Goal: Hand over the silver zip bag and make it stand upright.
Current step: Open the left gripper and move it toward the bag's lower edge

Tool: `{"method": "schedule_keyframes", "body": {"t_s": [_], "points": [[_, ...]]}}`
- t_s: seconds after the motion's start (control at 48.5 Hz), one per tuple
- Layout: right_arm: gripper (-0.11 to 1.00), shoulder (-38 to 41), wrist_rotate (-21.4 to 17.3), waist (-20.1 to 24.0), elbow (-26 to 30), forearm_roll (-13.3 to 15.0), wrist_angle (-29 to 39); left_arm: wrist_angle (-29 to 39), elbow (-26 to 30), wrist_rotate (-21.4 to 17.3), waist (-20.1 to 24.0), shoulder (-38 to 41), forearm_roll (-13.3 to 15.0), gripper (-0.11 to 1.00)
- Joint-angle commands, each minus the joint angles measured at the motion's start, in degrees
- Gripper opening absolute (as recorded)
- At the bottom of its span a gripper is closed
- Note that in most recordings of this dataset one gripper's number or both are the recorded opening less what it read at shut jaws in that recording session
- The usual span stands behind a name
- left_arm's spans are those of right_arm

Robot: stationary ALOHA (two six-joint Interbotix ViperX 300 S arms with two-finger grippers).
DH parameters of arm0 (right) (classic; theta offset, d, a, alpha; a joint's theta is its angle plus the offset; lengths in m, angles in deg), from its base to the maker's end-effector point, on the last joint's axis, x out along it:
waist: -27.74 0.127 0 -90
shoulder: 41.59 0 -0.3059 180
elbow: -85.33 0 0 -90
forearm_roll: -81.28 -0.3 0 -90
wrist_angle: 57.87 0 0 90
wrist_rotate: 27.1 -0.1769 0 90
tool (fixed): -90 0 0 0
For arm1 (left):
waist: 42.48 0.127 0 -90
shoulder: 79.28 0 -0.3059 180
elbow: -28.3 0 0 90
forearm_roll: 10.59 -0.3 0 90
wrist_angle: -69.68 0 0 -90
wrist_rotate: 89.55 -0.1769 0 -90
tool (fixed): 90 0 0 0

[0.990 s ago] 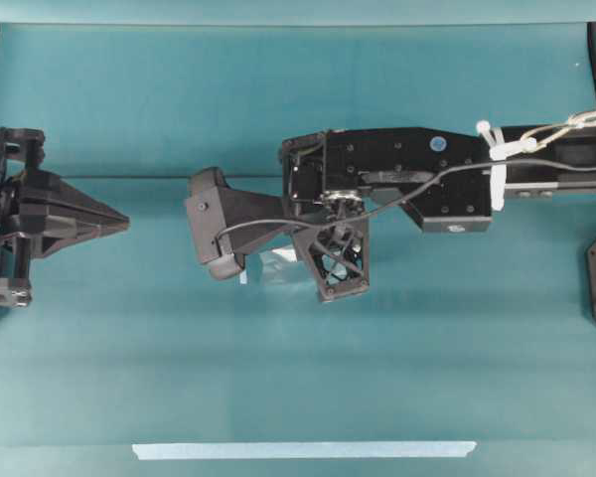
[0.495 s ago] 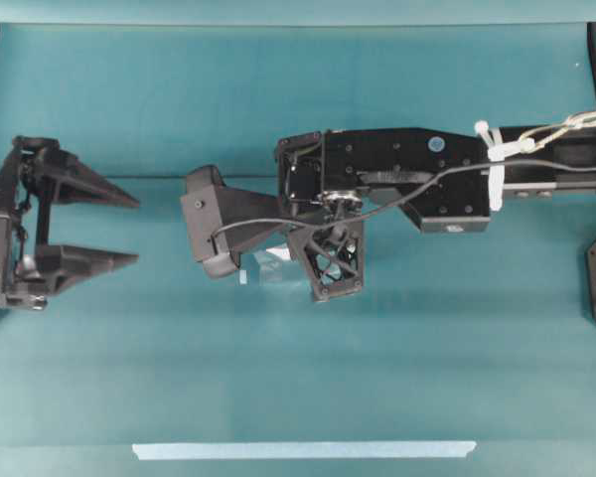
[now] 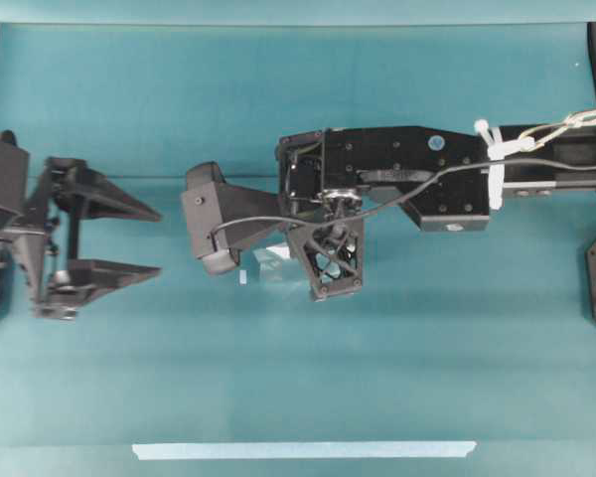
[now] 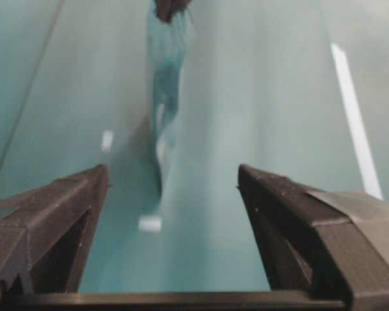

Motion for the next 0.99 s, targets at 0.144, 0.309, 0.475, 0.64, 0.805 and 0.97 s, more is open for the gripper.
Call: {"method": "schedule_keyframes", "body": {"t_s": [0.144,0.309,0.475,0.64,0.805,0.97], "points": [[0.02,-0.6,-1.2,0.1,0.1,0.0,-0.2,-10.5,3.9,0.4,-0.4,13.2,-0.1,0.90],[0.02,-0.6,-1.7,0.1,-0.3,0.0,-0.4,-15.8,7.6,4.7,-0.6,24.4,-0.1,0.90],[0.02,-0.6,-1.9,0.0,-0.4,0.1,-0.4,-24.6,9.2,6.6,-1.7,33.1,0.0,0.90],[0.02,-0.6,-1.9,0.0,-0.4,0.0,-0.5,-27.1,11.8,7.1,-1.1,38.1,-0.1,0.90],[0.02,-0.6,-2.0,0.0,-0.4,0.0,-0.5,-27.2,15.5,7.1,-0.6,42.7,-0.1,0.90],[0.02,-0.6,-2.0,0.1,-0.4,0.0,-0.5,-27.4,18.3,7.1,-0.6,47.0,0.0,0.90]]}}
